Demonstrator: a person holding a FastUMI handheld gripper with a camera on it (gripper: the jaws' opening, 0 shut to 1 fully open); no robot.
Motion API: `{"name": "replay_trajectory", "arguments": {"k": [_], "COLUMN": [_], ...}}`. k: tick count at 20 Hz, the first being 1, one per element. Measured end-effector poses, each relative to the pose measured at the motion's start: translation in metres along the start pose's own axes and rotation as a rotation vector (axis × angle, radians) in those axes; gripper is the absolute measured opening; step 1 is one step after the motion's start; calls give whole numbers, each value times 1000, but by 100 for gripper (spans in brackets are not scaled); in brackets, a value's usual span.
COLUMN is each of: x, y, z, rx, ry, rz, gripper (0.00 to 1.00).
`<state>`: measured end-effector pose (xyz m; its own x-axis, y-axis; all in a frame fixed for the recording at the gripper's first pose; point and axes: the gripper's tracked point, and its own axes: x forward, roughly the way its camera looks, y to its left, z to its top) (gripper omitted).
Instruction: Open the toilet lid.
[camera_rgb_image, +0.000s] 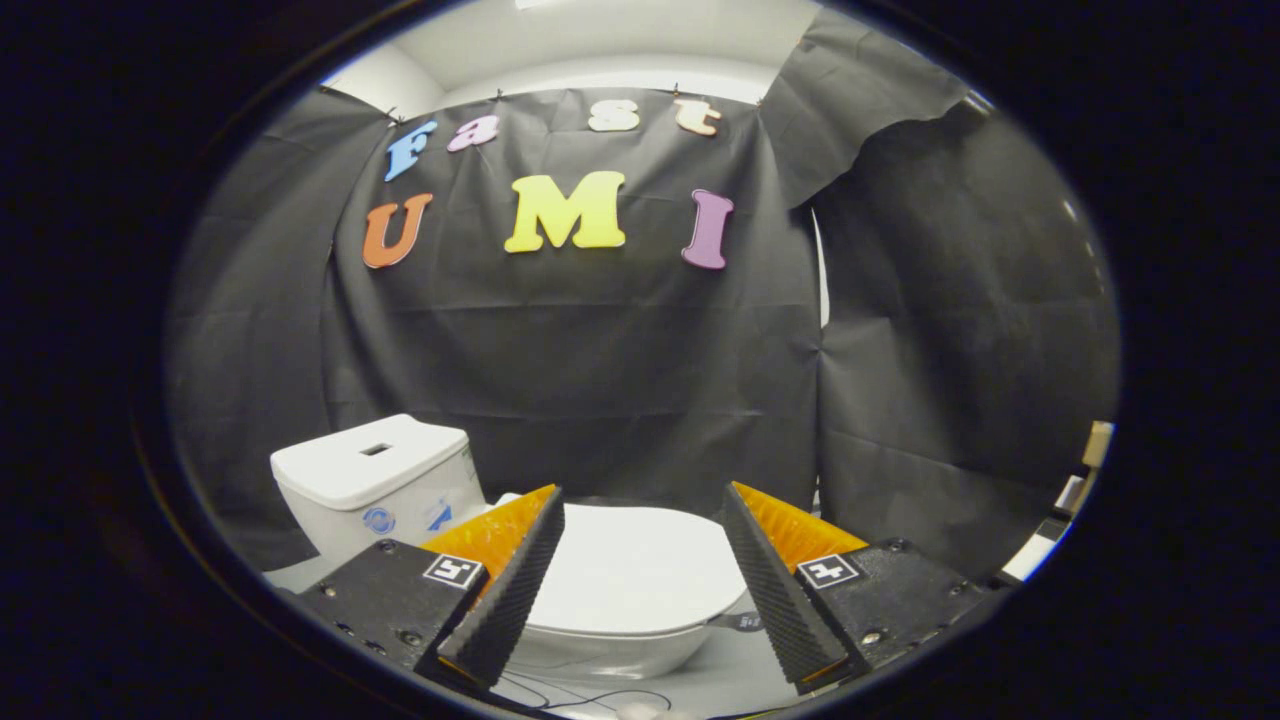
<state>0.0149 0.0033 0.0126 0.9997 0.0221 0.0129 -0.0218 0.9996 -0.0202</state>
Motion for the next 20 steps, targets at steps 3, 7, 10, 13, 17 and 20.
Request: {"name": "replay_trajectory", "arguments": {"k": [3, 7, 10, 13, 17, 20], "x": [19, 52, 73, 96, 117, 124], "y": [-4, -17, -33, -50, -74, -101], "z": [8, 17, 8, -10, -57, -87], "rx": [-14, 14, 49, 64, 140, 279], "ry": [-8, -6, 27, 60, 167, 225], "rz": [22, 58, 70, 80, 87, 43], "gripper": [99, 99, 99, 99, 100, 99]}}
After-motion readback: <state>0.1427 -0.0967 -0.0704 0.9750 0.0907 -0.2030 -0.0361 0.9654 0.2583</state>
